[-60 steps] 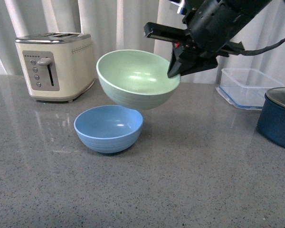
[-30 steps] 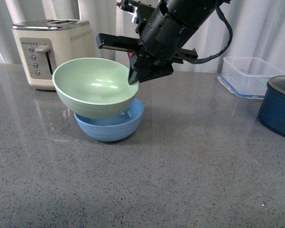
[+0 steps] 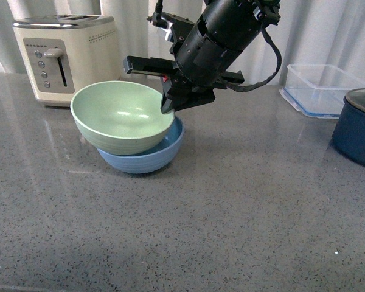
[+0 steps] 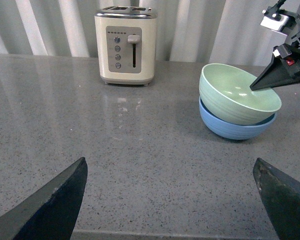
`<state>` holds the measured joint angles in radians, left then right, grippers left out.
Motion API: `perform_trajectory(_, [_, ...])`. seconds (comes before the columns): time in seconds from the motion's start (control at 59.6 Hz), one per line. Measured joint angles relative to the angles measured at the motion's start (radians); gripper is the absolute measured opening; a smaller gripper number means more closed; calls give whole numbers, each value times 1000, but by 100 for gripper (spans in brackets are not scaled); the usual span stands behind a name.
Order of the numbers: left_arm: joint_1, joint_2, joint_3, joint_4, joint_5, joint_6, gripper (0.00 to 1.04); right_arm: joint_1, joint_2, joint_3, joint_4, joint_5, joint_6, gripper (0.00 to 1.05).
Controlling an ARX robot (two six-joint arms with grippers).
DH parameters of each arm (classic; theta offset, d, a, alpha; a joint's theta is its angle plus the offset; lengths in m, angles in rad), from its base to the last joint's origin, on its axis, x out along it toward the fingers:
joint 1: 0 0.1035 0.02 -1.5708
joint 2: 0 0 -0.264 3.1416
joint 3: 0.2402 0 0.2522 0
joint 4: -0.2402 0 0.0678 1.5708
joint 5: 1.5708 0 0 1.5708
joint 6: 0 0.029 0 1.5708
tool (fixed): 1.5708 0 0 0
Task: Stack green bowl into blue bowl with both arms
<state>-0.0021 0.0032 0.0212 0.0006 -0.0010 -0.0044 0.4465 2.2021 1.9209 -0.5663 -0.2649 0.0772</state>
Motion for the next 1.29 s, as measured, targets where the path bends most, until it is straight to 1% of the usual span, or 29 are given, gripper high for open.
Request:
perform_trajectory(0.017, [0, 0, 0, 0, 0, 0, 98, 0, 0, 1, 0, -2, 0, 1])
perform_trajectory(0.05, [0, 0, 0, 0, 0, 0, 98, -2, 2, 3, 0, -7, -3, 4])
perform_trajectory(0.101, [0, 0, 0, 0, 0, 0, 98, -4, 4, 10, 0, -16, -3, 11])
perform_trajectory(0.185, [0, 0, 0, 0, 0, 0, 98, -12, 11, 37, -9, -27, 2, 31])
perform_trajectory(0.201, [0, 0, 0, 0, 0, 0, 98, -13, 11, 37, -9, -28, 2, 32])
perform_trajectory(0.218, [0, 0, 0, 0, 0, 0, 98, -14, 11, 39, -10, -30, 3, 36])
perform_trajectory(0.252, [0, 0, 0, 0, 0, 0, 98, -16, 11, 40, -10, -31, 3, 39])
perform_trajectory(0.285, [0, 0, 0, 0, 0, 0, 98, -18, 11, 40, -10, -35, 6, 45])
perform_trajectory(0.302, [0, 0, 0, 0, 0, 0, 98, -21, 11, 40, -10, -37, 6, 49])
perform_trajectory(0.336, [0, 0, 0, 0, 0, 0, 98, -22, 11, 40, -10, -38, 6, 52])
perform_trajectory(0.436, [0, 0, 0, 0, 0, 0, 98, -33, 4, 29, -9, -53, 9, 68])
perform_trajectory(0.486, [0, 0, 0, 0, 0, 0, 98, -45, -26, -14, 4, -53, 9, 81])
perform_trajectory(0.554, [0, 0, 0, 0, 0, 0, 98, -64, -83, -83, 25, -55, 16, 94])
perform_trajectory(0.587, [0, 0, 0, 0, 0, 0, 98, -74, -113, -109, 34, -55, 18, 97])
perform_trajectory(0.637, [0, 0, 0, 0, 0, 0, 98, -100, -191, -194, 63, -55, 22, 94])
perform_trajectory(0.822, [0, 0, 0, 0, 0, 0, 98, -219, -513, -534, 152, -25, 6, 95])
perform_trajectory(0.906, [0, 0, 0, 0, 0, 0, 98, -265, -632, -670, 164, -17, -3, 95])
perform_trajectory(0.973, [0, 0, 0, 0, 0, 0, 98, -308, -753, -809, 172, 14, -2, 95])
perform_trajectory(1.04, [0, 0, 0, 0, -1, 0, 98, -326, -821, -884, 172, 27, -2, 95])
perform_trajectory(1.124, [0, 0, 0, 0, 1, 0, 98, -331, -847, -901, 173, 26, -2, 95])
perform_trajectory(1.141, [0, 0, 0, 0, 1, 0, 98, -327, -851, -912, 199, 47, -6, 94])
perform_trajectory(1.174, [0, 0, 0, 0, 1, 0, 98, -314, -874, -999, 400, 166, -26, 88])
perform_trajectory(1.191, [0, 0, 0, 0, 1, 0, 98, -312, -880, -1025, 457, 200, -31, 86])
perform_trajectory(1.208, [0, 0, 0, 0, 0, 0, 98, -309, -891, -1076, 570, 259, -39, 83])
perform_trajectory(1.225, [0, 0, 0, 0, 1, 0, 98, -308, -900, -1117, 657, 296, -43, 80])
perform_trajectory(1.241, [0, 0, 0, 0, 1, 0, 98, -308, -905, -1143, 712, 316, -45, 78])
perform_trajectory(1.258, [0, 0, 0, 0, 0, 0, 98, -308, -917, -1194, 812, 347, -51, 75])
perform_trajectory(1.292, [0, 0, 0, 0, -2, 0, 98, -313, -945, -1283, 980, 375, -57, 67])
